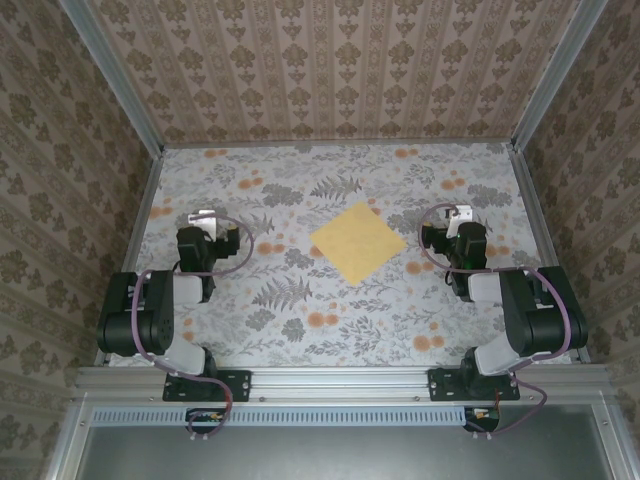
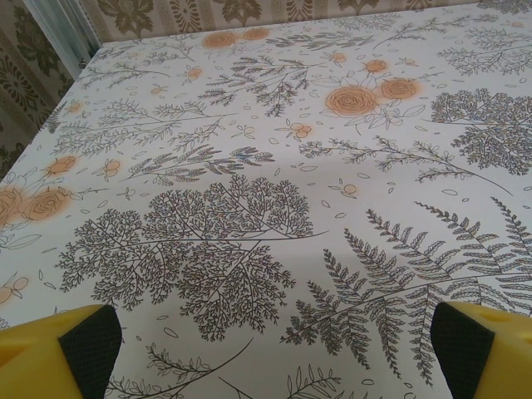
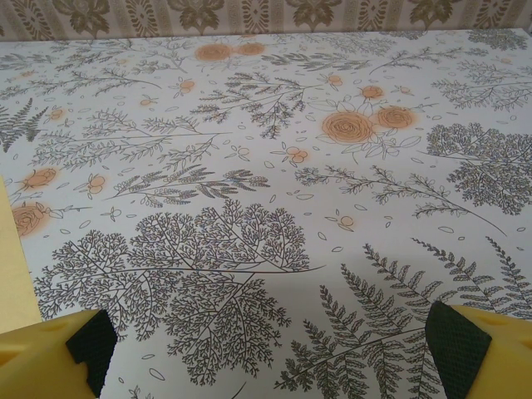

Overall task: Fold a paper plane with a square sheet of paper (pick it up from the middle)
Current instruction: Move the square sheet of paper to the center of the table.

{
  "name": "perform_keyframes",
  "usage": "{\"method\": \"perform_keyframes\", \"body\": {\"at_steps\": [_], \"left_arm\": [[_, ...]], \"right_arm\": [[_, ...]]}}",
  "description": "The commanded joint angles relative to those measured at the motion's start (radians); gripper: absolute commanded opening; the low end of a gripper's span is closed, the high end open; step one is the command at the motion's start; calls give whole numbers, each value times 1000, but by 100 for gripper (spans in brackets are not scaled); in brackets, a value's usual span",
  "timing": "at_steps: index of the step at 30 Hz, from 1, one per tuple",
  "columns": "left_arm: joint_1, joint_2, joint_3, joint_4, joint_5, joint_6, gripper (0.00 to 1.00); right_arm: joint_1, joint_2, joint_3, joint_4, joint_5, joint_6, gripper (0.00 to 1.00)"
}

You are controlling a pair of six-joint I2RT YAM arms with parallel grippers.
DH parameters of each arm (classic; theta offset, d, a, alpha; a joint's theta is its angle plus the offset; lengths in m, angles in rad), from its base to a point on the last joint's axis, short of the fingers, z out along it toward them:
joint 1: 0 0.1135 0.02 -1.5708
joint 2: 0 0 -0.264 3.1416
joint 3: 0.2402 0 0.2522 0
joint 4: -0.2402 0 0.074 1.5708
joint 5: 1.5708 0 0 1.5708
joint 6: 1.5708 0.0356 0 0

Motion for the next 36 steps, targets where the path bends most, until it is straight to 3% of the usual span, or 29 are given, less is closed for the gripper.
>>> {"method": "perform_keyframes", "body": {"at_steps": [1,9,14,17,20,27,29,32,36], "left_arm": [[8,7,24,11,14,0,100],[4,-22,29,-20,0,1,100],[-22,-147,74,-201,-103,-10,100],[-46,-219,150,-387,-175,-57,100],[-72,-286,221,-546,-151,-162,100],[-166,-305,429,-924,-76,-434,100],[-203,-285,451,-953,-46,-472,100],[-239,-227,484,-963,140,-491,100],[-319,-148,518,-982,114,-538,100]], "right_arm": [[0,11,21,31,-6,6,100],[1,-73,22,-29,38,21,100],[40,-265,147,-409,181,112,100],[57,-323,274,-700,180,289,100],[82,-325,379,-893,136,422,100],[251,-215,530,-1044,-44,494,100],[306,-153,580,-1088,-73,510,100],[393,-37,642,-1111,-124,562,100],[488,104,744,-1134,-128,591,99]]}}
